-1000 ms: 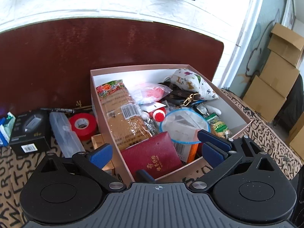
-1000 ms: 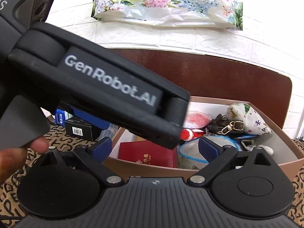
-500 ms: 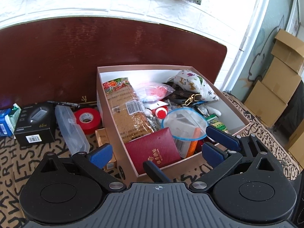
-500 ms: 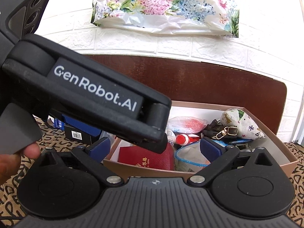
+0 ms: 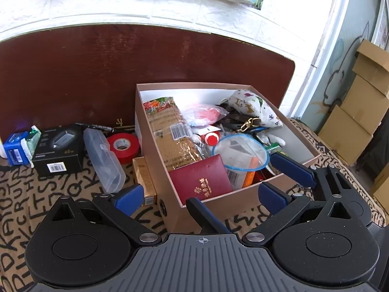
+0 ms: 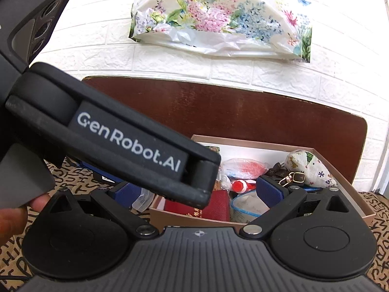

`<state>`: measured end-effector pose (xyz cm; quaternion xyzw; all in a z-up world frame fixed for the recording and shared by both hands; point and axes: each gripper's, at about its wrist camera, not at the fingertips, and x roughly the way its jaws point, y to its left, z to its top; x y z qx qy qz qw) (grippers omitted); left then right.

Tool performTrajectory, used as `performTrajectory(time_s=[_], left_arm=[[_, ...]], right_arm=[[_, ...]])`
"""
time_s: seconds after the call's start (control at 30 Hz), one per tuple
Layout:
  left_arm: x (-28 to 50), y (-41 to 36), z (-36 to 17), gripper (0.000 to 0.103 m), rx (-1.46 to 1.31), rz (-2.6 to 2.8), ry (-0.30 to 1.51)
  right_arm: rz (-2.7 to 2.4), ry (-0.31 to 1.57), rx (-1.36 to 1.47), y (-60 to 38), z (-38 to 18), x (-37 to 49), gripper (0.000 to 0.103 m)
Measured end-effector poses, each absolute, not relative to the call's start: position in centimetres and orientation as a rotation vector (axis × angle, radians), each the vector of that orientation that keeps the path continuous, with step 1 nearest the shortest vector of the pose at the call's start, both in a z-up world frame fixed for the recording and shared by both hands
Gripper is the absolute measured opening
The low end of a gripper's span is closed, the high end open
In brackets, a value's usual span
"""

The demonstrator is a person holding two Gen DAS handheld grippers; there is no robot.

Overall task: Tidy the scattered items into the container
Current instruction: 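Withdraw the left gripper and move it toward the black charger box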

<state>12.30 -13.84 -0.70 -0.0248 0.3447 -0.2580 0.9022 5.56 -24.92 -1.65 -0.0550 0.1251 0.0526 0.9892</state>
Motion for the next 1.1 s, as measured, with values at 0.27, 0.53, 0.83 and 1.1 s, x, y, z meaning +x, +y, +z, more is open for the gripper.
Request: performTrajectory(time_s=[0.27, 0.53, 0.83, 1.1], left_arm=[[9.5, -11.1, -1.0, 0.103, -0.136, -0.508, 0.713], [6.8, -6.7, -2.3, 0.103, -0.251, -0.402, 0.722], [5.4, -1.4, -3.9, 0.103, -0.318, -0.278, 0.732], [6.8, 1.8, -3.9, 0.103, -0.298, -0.242, 0.688]], right_arm=[[0.149, 0.234, -0.128, -23.6, -1.0, 4.4, 0.101], [0.248, 0.241, -0.165, -20.6, -1.4, 3.3, 0.101], [0.360, 0.270, -0.222, -16.5, -2.6, 2.6, 0.100], [0.401, 0.270, -0.249, -13.7, -3.1, 4.4, 0.099]])
